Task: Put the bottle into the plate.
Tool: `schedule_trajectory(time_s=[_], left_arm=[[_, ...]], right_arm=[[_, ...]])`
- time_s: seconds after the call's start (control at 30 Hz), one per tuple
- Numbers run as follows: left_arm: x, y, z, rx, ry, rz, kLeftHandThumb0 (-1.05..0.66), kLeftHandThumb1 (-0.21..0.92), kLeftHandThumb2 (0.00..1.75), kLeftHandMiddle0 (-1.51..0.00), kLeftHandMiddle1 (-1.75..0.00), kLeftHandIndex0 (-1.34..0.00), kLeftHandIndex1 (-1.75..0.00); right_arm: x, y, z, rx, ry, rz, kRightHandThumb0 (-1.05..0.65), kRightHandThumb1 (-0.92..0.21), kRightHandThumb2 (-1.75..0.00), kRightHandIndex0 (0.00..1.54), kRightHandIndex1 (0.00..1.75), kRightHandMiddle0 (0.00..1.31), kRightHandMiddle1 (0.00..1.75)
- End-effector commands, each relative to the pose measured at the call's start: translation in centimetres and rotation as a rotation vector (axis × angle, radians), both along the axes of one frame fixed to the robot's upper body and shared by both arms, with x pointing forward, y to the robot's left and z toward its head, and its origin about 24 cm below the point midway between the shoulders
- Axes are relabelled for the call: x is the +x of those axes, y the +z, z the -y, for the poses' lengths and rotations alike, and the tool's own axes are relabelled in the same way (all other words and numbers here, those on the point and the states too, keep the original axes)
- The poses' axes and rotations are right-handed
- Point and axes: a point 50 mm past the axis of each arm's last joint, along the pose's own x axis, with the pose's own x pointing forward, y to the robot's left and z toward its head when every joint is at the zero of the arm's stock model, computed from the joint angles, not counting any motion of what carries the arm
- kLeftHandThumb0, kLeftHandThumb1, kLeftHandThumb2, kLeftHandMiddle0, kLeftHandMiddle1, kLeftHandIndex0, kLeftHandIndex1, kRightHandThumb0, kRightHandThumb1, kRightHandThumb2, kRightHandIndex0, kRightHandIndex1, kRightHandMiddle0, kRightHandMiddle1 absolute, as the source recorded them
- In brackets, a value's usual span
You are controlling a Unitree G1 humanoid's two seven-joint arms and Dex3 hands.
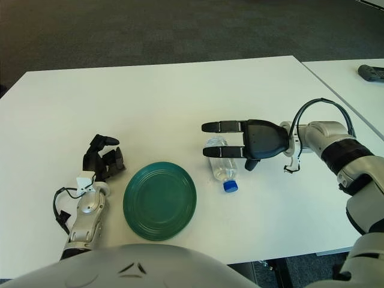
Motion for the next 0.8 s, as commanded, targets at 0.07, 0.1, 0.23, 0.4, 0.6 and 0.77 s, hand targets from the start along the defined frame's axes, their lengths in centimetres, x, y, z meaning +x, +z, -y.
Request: schedule_trajectory(time_s=[0.07,0.1,0.23,0.4,0.6,0.77], left_arm=[[-0.37,-0.03,0.48,-0.018,0.005,-0.008,-0.48,0.33,1.30,-1.19,-1.75,-0.61,-1.75],[-0.38,-0.02,0.50,-0.020,0.006,-0.008,-0.48,0.33,1.30,-1.19,-1.75,-0.61,-1.75],[-0.55,0.13,0.62,-0.033,-0.002,-0.001,-0.48,0.33,1.30,-1.20,-1.75,-0.61,-1.75],[-0.81,0.34,0.69,-0.035,-0.010,0.008,-0.48,0.33,1.29,-1.21,-1.75,-0.61,-1.75],[-1.11,0.55,0.75,-0.029,-0.001,0.009,-0.48,0.33,1.30,-1.22,-1.75,-0.61,-1.75],[-1.22,0.64,0.83,-0.025,-0.004,0.002,-0.48,0.33,1.30,-1.22,-1.75,-0.61,-1.75]], right_arm=[[0.42,0.64,-0.12,-0.030,0.028,0.015,-0.85,-0.92,-0.63,0.01,0.00,0.00,0.01],[0.45,0.64,-0.20,-0.031,0.031,0.010,-0.84,-0.92,-0.63,0.01,0.00,0.00,0.01],[0.39,0.61,-0.43,-0.034,0.040,-0.012,-0.82,-0.92,-0.61,0.01,0.00,0.00,0.00],[0.21,0.61,-0.50,-0.041,0.046,-0.030,-0.78,-0.92,-0.60,0.00,0.00,0.00,0.00],[-0.06,0.46,-0.54,-0.048,0.054,-0.036,-0.79,-0.92,-0.63,0.00,0.00,0.00,0.00],[-0.24,0.27,-0.55,-0.084,0.049,-0.050,-0.82,-0.92,-0.69,0.00,0.00,0.00,0.00]])
